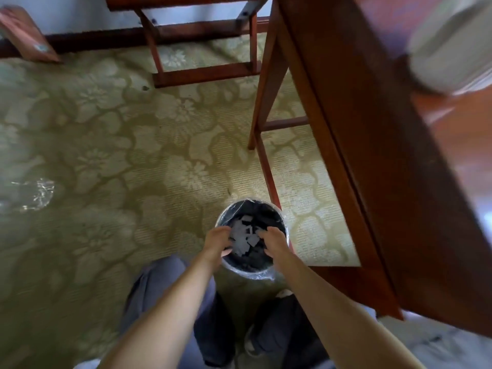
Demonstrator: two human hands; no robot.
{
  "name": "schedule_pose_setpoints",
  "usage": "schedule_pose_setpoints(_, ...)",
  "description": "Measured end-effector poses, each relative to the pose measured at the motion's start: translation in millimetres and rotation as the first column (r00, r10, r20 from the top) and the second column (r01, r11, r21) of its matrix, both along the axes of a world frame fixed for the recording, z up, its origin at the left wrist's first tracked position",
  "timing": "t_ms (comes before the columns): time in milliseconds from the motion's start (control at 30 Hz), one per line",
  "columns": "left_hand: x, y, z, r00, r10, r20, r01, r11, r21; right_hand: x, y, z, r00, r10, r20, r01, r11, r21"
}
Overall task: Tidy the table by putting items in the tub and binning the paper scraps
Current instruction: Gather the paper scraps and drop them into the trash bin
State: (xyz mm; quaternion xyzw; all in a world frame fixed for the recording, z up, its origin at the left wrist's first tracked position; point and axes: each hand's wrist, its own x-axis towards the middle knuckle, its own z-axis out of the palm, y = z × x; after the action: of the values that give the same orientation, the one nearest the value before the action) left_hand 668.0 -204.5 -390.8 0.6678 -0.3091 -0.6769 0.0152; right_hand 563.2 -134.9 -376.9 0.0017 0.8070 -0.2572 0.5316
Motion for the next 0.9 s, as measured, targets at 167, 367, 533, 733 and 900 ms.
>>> schedule_pose_setpoints(167, -10.0, 0.0, 123.0, 0.996, 0.064, 0.058, -0.059, 0.995, -0.085, 5.6, 0.5, 121.1, 0.993, 0.078, -0.088, -0.082, 0.996, -0.037)
schedule_pose_setpoints(367, -27.4, 20.4, 332.4, 0.996, -0.078, -0.035, 0.063, 0.944, -0.323, -16.0, 25.9, 323.4, 0.974, -0.214, -0.079, 0.178, 0.930, -0.321)
schedule_pose_setpoints(533, -54.3, 42.0, 422.2, 0.945, -0.309, -0.105, 0.211, 0.825, -0.525, -51.8, 57.7, 420.9, 0.936, -0.308, -0.170, 0.178, 0.831, -0.527)
schedule_pose_setpoints(733, -102.5, 75.5, 441.9, 0.851, -0.511, -0.118, 0.372, 0.746, -0.553, -86.4, 106.6, 434.8, 0.872, -0.376, -0.314, 0.197, 0.856, -0.479)
schedule_pose_setpoints(900, -156.5, 98.8, 434.7, 0.778, -0.625, -0.063, 0.492, 0.669, -0.557, -144.2, 138.7, 423.7, 0.806, -0.277, -0.523, 0.094, 0.932, -0.350)
